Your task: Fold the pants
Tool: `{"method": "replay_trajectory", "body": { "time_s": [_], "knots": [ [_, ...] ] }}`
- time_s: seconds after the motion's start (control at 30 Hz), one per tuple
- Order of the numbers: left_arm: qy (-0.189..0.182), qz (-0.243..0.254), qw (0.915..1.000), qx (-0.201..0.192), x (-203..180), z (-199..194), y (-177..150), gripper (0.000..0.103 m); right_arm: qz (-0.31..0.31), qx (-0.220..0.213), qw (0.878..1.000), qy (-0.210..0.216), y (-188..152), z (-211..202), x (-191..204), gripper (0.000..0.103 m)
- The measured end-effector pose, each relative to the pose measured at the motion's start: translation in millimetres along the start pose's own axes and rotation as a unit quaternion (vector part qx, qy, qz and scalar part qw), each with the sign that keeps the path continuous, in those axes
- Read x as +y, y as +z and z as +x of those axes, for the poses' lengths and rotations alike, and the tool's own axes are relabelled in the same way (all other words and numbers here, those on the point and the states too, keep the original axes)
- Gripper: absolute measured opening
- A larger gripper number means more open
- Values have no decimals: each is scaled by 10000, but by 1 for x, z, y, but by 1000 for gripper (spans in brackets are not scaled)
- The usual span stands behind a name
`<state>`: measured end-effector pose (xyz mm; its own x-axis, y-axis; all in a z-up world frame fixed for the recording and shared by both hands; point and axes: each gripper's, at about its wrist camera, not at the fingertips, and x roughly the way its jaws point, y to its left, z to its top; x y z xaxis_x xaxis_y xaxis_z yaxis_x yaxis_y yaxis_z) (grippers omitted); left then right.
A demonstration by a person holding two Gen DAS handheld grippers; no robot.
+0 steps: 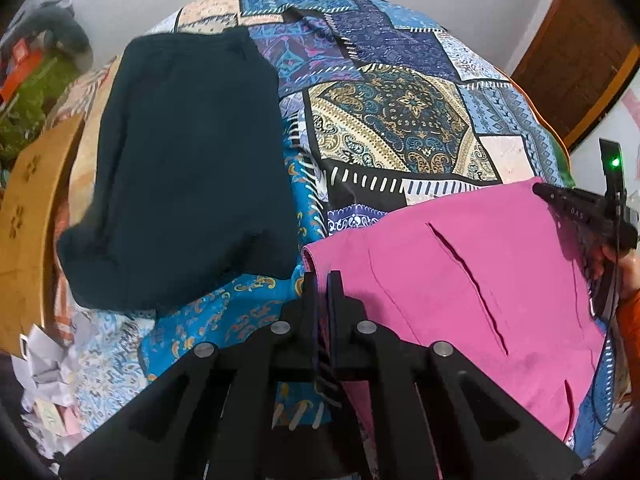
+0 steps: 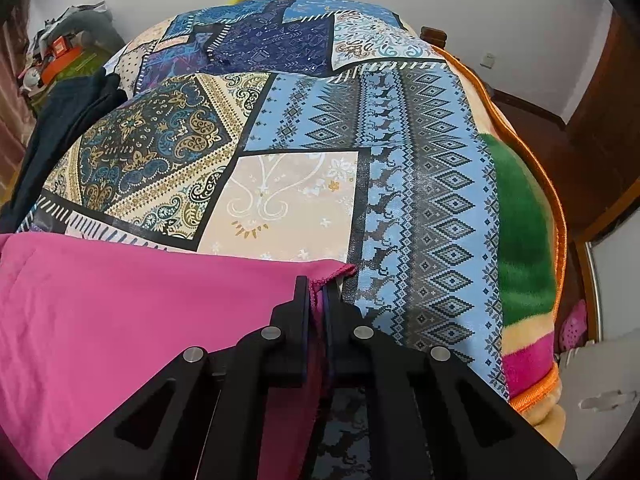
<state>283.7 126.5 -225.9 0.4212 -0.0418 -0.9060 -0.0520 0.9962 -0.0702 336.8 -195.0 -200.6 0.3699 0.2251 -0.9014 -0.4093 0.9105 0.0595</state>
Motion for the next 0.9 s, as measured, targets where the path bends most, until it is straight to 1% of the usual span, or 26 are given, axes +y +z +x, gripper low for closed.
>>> {"method": "replay_trajectory", "body": {
  "time_s": [0.13,0.2,0.23,0.27,0.3,0.37,0.43,0.47,0.53,0.57,0.63,0.7,0.77,0.8,0.9],
  "knots": [
    [90,78,9998,-149,-3,-14,1,8,100,-108,9999,42,4,-14,2,8],
    [155,146,9995,-236,-6,-21,3,8,80,-226,9997,44,5,-26,5,16],
    [185,184,9993,-280,-8,-24,3,8,35,-349,9994,26,6,-37,8,18],
    [225,239,9989,-343,-10,-29,4,9,-15,-466,9989,56,6,-46,11,23],
    [229,287,9985,-403,-13,-33,6,12,-55,-566,9983,106,5,-54,13,28],
    [173,360,9978,-528,-19,-42,9,18,-150,-827,9961,252,5,-74,22,35],
    [117,410,9970,-652,-25,-51,12,28,-211,-1020,9935,449,4,-91,32,40],
    [88,430,9965,-713,-28,-55,15,31,-231,-1086,9923,557,4,-98,37,42],
    [42,481,9957,-795,-34,-60,20,45,-271,-1164,9900,746,2,-107,46,45],
    [9,504,9954,-815,-38,-61,23,49,-305,-1181,9889,848,3,-109,53,47],
    [-22,510,9957,-773,-42,-59,25,64,-379,-1154,9873,1027,3,-109,66,49],
    [-89,495,9966,-649,-46,-52,27,70,-462,-1064,9860,1196,2,-106,79,54],
    [-143,488,9974,-501,-48,-43,27,72,-573,-950,9848,1337,-1,-99,91,55],
    [-158,476,9979,-415,-49,-37,26,73,-619,-890,9844,1383,-3,-96,97,59],
    [-220,451,9987,-103,-49,-19,22,74,-707,-532,9839,1554,-9,-78,113,64]
  ]
}}
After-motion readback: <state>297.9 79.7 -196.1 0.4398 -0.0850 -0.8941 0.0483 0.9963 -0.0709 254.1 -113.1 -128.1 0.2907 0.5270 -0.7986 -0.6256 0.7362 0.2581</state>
